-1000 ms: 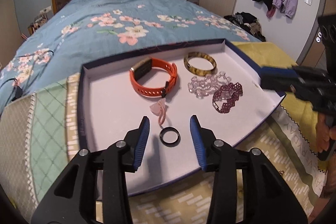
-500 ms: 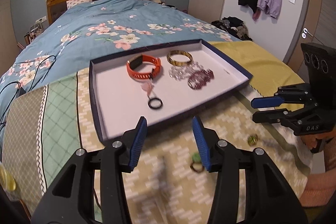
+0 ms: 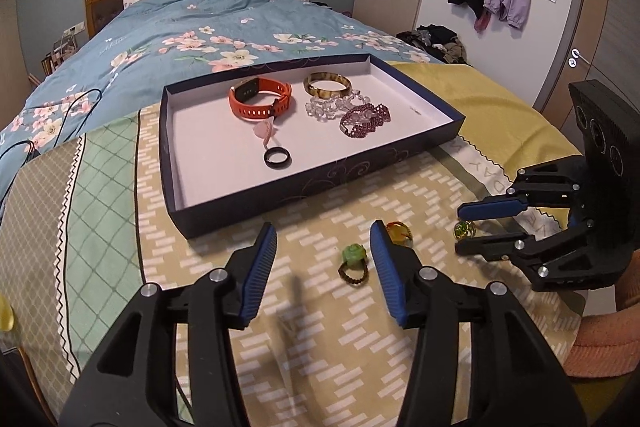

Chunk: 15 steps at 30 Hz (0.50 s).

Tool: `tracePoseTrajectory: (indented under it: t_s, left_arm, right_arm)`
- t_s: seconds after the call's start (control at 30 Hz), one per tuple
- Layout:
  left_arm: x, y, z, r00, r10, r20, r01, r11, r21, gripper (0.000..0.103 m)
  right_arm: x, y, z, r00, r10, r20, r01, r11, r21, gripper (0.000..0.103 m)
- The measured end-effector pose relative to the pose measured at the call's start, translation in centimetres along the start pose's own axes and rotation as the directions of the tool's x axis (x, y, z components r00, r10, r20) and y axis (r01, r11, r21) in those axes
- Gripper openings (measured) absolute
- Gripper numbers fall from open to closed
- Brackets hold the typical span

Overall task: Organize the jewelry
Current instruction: 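Withdraw both tools from the box toward the rings on the bed cover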

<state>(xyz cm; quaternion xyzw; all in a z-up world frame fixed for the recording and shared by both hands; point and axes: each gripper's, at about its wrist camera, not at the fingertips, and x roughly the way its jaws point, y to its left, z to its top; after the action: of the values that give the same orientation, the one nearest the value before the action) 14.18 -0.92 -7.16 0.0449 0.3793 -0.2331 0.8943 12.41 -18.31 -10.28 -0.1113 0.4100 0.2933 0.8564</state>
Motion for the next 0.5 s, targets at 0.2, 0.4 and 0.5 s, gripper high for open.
tracePoseTrajectory:
  t_s: [0.2, 0.4, 0.5]
  left_arm:
    - [0.4, 0.1, -0.4, 1.0, -0.01, -0.014, 0.01, 1.0, -0.012, 0.049]
    - [0.4, 0.1, -0.5, 1.0, -0.018, -0.012, 0.017, 1.0, -0.02, 0.049]
    - [0.3, 0.0, -0.6, 1.0, -0.025, -0.007, 0.025, 1.0, -0.017, 0.049]
  right_arm:
    - [-0.7, 0.3, 0.0, 0.999, -0.028, 0.023, 0.028, 0.999, -0.021, 0.017]
    - [-2.0, 0.3, 0.2, 0.998, -0.001, 0.069, 0.001, 1.0, -0.005, 0.017]
    - [-2.2, 0.2, 0.4, 0.996, 0.017, 0.085, -0.018, 1.0, 0.015, 0.017]
